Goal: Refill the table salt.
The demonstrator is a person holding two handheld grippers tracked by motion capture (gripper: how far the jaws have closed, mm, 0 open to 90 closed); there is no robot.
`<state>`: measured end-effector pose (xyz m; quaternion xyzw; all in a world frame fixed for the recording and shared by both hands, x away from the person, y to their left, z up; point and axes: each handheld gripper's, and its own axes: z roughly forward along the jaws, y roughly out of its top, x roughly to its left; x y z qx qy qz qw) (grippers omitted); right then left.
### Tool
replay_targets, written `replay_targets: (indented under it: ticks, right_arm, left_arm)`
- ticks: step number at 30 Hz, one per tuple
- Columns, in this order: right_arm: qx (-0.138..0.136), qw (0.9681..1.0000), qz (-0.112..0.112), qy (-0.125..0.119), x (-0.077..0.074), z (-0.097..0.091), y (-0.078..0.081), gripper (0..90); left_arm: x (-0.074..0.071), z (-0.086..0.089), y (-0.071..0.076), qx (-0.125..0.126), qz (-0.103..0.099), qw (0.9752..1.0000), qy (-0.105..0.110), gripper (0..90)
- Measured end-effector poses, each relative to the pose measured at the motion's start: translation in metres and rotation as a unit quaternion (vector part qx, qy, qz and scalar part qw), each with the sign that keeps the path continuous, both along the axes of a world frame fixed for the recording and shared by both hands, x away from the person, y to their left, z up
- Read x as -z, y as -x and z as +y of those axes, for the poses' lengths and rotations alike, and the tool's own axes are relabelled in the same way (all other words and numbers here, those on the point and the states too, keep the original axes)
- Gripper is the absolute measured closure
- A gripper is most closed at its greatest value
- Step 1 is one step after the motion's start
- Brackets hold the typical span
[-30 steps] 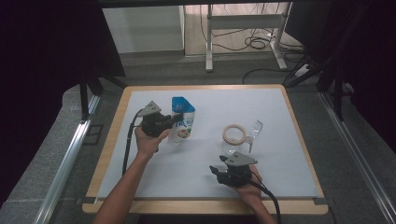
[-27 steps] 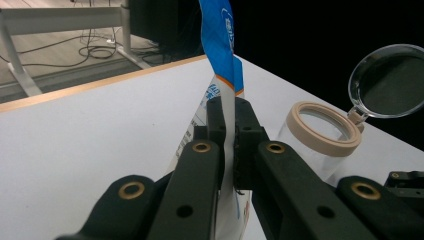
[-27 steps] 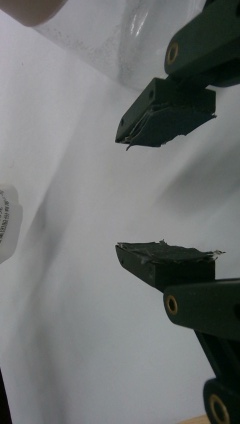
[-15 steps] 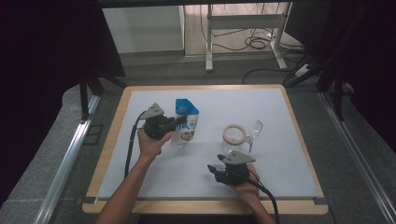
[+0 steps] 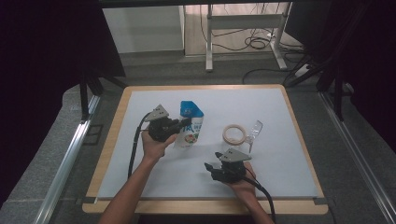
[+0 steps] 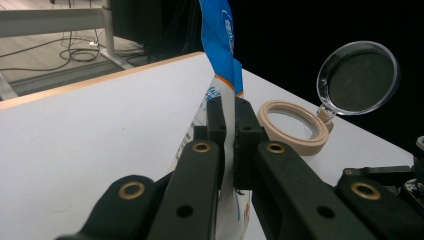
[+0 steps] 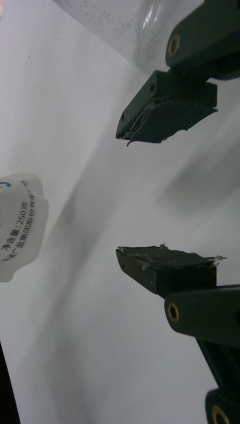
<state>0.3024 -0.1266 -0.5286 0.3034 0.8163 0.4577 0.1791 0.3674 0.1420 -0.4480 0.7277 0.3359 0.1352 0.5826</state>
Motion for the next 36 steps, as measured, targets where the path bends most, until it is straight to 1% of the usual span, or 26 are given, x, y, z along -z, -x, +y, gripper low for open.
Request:
replay_targets:
  ticks: [8,15,22,23,27,32,36]
  right_arm:
    - [0.0,1.0,-0.006,0.0,-0.001,0.001,-0.001,39.5]
    - [0.0,1.0,-0.004,0.001,0.0,0.0,-0.001,39.3]
    - [0.0,1.0,-0.003,0.001,0.001,0.001,-0.002,39.2]
    - [0.0,1.0,-0.004,0.004,0.002,0.003,-0.002,39.1]
    - [-0.001,1.0,-0.003,0.007,0.003,0.007,-0.003,39.0]
    - [-0.001,1.0,-0.004,0.003,0.003,0.011,-0.005,39.0]
    - [0.004,0.9999,-0.01,0.005,0.001,0.015,-0.007,38.9]
  left_arm:
    - [0.0,-0.005,0.002,0.006,-0.003,1.0,0.0,89.8]
    - [0.001,-0.009,0.002,0.01,0.0,0.9999,-0.003,89.8]
    - [-0.002,-0.012,0.004,0.015,-0.004,0.9999,0.002,89.8]
    - [-0.003,-0.012,0.005,0.016,-0.004,0.9999,0.002,89.8]
    - [-0.005,-0.015,0.007,0.019,-0.007,0.9998,0.001,89.8]
    - [-0.009,-0.018,0.01,0.024,-0.01,0.9997,0.003,89.8]
    - [-0.011,-0.02,0.012,0.028,-0.012,0.9995,0.003,89.8]
